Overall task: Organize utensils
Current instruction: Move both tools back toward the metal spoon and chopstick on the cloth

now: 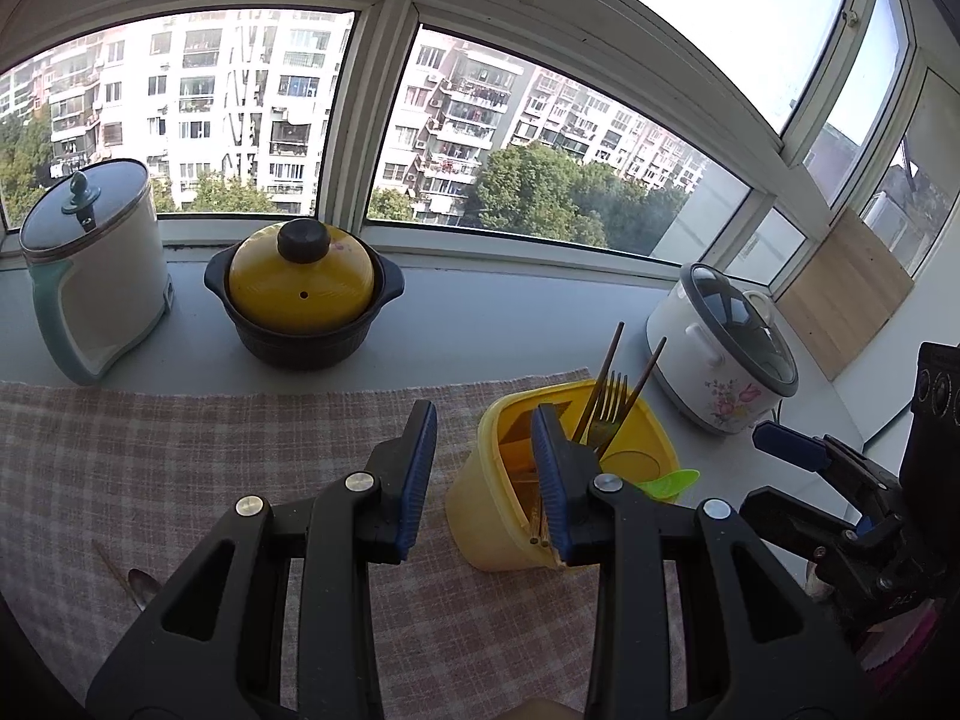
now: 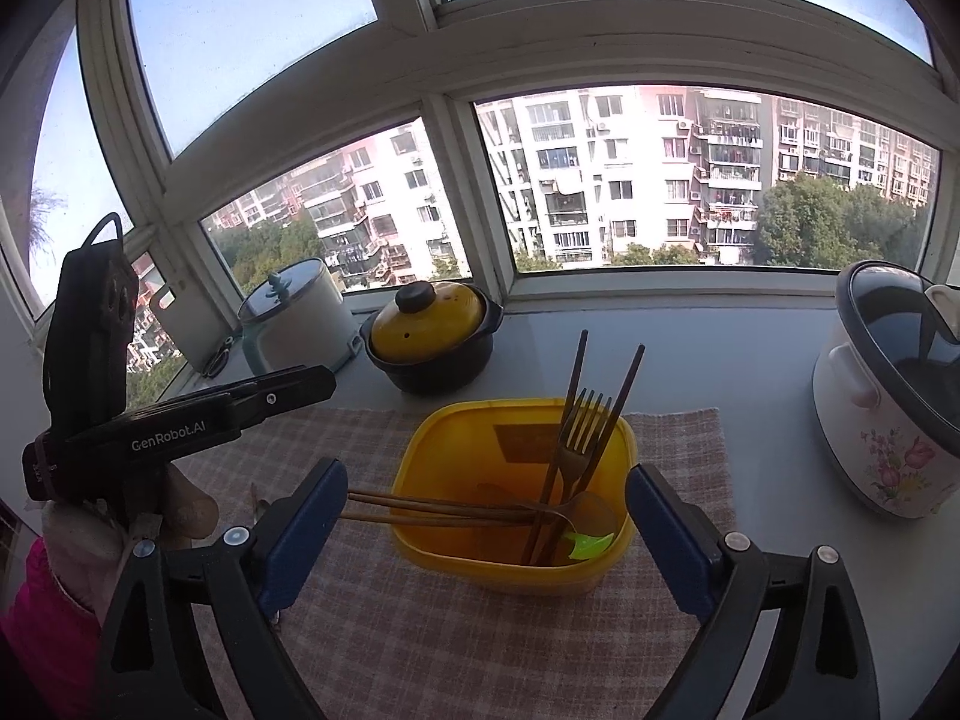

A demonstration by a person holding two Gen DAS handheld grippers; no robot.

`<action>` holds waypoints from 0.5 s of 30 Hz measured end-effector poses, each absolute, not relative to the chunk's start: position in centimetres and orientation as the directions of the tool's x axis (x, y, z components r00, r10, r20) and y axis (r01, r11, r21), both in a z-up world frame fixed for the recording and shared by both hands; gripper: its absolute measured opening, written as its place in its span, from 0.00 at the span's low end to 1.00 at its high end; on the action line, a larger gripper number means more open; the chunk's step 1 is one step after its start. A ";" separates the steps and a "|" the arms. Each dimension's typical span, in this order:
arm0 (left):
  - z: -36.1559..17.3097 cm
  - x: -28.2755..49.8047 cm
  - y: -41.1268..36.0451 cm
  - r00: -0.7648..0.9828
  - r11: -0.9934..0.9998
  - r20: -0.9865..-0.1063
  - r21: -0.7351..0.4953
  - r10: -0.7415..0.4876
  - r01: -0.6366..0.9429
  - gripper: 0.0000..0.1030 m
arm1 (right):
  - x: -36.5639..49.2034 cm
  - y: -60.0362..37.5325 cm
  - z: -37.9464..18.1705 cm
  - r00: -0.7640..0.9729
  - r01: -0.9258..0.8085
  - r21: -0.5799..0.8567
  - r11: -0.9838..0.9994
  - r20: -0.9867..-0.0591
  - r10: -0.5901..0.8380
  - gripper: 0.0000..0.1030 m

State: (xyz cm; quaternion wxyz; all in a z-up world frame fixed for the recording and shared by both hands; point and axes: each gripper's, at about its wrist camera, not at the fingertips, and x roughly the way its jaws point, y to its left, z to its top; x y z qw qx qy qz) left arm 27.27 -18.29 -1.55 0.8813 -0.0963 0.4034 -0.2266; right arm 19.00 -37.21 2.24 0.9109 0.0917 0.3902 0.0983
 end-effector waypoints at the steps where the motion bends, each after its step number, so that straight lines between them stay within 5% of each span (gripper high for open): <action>1: -1.6 27.0 -17.8 0.572 0.879 -0.668 -0.354 -0.476 0.319 0.31 | 18.8 -36.9 2.3 0.677 -0.111 0.245 0.963 -0.691 0.254 0.99; 4: -1.6 26.2 -16.2 0.583 0.890 -0.672 -0.340 -0.456 0.304 0.35 | 18.3 -36.0 2.6 0.683 -0.122 0.242 0.963 -0.684 0.258 1.00; 6: -1.5 25.5 -15.0 0.605 0.899 -0.665 -0.324 -0.438 0.294 0.54 | 17.9 -35.2 2.7 0.684 -0.131 0.235 0.963 -0.682 0.260 1.00; 8: -1.4 24.9 -13.7 0.627 0.911 -0.660 -0.305 -0.413 0.279 0.59 | 17.6 -34.3 2.8 0.689 -0.140 0.223 0.965 -0.677 0.256 1.00; 15: -2.5 23.9 -8.1 0.634 0.940 -0.696 -0.282 -0.337 0.190 0.60 | 16.7 -31.2 3.0 0.699 -0.192 0.197 0.962 -0.660 0.275 1.00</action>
